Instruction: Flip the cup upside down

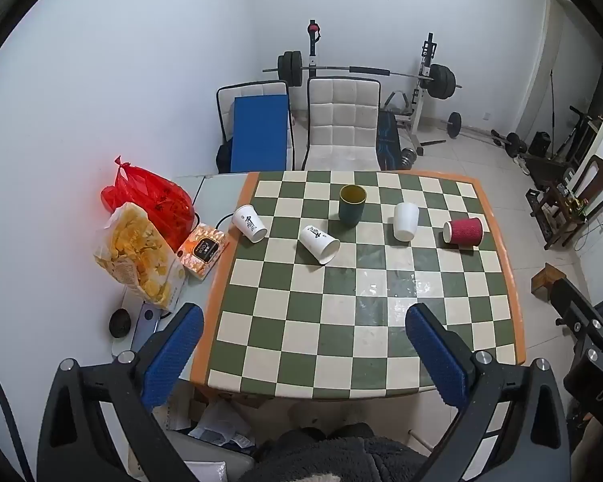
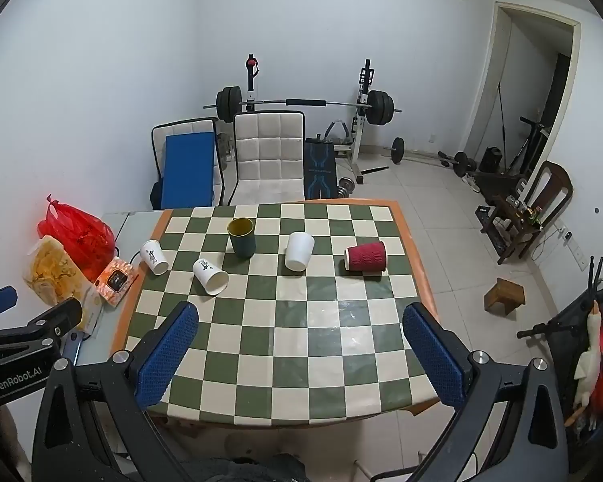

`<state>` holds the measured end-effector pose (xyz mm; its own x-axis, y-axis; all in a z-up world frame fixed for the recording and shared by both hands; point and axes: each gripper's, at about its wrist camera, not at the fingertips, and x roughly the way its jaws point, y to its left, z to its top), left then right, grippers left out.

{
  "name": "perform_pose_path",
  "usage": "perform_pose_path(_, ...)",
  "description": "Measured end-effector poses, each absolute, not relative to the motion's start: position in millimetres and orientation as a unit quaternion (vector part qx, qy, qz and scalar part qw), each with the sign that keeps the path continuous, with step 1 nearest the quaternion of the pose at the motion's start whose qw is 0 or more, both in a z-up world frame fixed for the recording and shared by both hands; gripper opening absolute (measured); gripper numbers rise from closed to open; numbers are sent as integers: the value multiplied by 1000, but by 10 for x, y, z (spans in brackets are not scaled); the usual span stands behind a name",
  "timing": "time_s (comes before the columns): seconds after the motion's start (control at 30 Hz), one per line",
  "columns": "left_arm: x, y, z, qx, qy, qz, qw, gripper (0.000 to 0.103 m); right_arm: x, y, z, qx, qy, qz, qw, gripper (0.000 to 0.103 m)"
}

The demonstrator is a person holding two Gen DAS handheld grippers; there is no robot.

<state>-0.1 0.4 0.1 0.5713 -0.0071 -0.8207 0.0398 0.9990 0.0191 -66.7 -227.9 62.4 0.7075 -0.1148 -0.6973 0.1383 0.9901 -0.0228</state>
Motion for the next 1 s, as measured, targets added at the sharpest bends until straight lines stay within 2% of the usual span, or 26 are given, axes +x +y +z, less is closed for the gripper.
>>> perform_pose_path(1.0, 26, -19, 158, 21, 454, -10, 891, 103, -731, -2246, 730, 24, 371, -62, 926, 103)
